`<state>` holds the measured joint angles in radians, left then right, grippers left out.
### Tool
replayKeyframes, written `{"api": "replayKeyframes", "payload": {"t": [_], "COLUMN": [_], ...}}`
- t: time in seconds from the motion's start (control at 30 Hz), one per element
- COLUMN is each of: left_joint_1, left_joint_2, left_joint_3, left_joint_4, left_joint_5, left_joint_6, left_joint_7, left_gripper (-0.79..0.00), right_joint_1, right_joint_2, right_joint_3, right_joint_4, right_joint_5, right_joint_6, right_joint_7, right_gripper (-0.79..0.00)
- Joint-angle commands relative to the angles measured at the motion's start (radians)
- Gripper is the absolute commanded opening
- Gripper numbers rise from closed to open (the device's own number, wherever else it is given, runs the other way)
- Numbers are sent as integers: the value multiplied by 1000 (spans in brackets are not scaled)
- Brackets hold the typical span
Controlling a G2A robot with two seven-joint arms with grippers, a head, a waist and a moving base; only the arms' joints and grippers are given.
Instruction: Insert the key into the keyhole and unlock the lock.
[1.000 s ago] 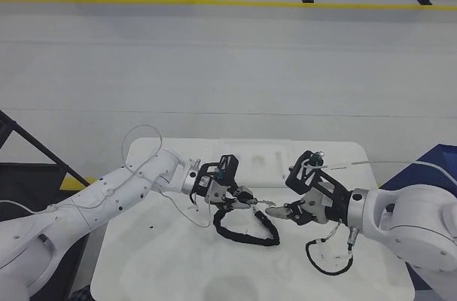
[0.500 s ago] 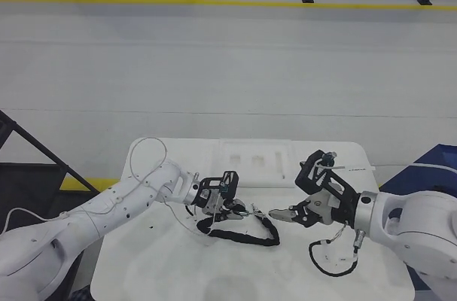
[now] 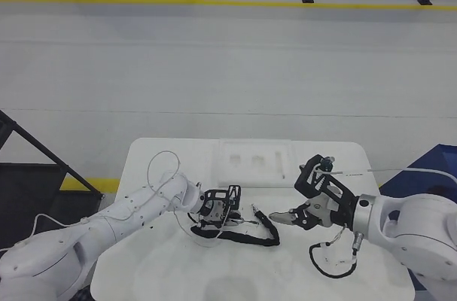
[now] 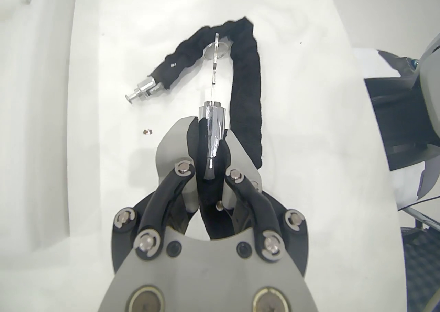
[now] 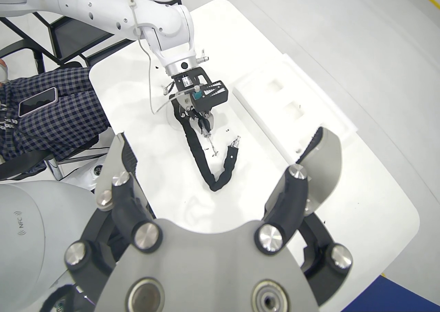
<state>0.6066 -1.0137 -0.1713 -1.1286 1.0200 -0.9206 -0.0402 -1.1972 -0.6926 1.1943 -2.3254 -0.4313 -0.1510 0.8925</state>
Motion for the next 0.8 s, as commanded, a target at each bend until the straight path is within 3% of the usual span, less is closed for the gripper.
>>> {"api": "replayKeyframes", "payload": {"t": [0.0,0.03,0.07,0.33,0.53,0.77], "left_joint_1": [4,7,8,15,-27,-113], "left_joint_2": [-11,-17,-23,-50,-30,7], "left_joint_3": [-1,-3,-2,-48,-131,-197], "left_joint_4": [13,22,30,84,103,88], "left_joint_5": [15,21,32,8,31,47], "left_joint_6": [8,10,10,-32,-85,-92], "left_joint_7": [-5,-6,-12,76,171,251], "left_gripper": [-499,-354,0,0,0,0], "right_joint_1": [-1,-2,-2,-7,-3,64], "right_joint_2": [-2,-3,-4,-14,-24,-39], "right_joint_3": [-3,-6,-8,-25,-32,-40], "right_joint_4": [2,4,6,41,128,311], "right_joint_5": [-3,-3,-5,-18,-7,9], "right_joint_6": [-2,-2,-4,-42,-143,-348], "right_joint_7": [-1,-3,-4,-39,-126,-234], "right_gripper": [0,0,0,0,0,0]}}
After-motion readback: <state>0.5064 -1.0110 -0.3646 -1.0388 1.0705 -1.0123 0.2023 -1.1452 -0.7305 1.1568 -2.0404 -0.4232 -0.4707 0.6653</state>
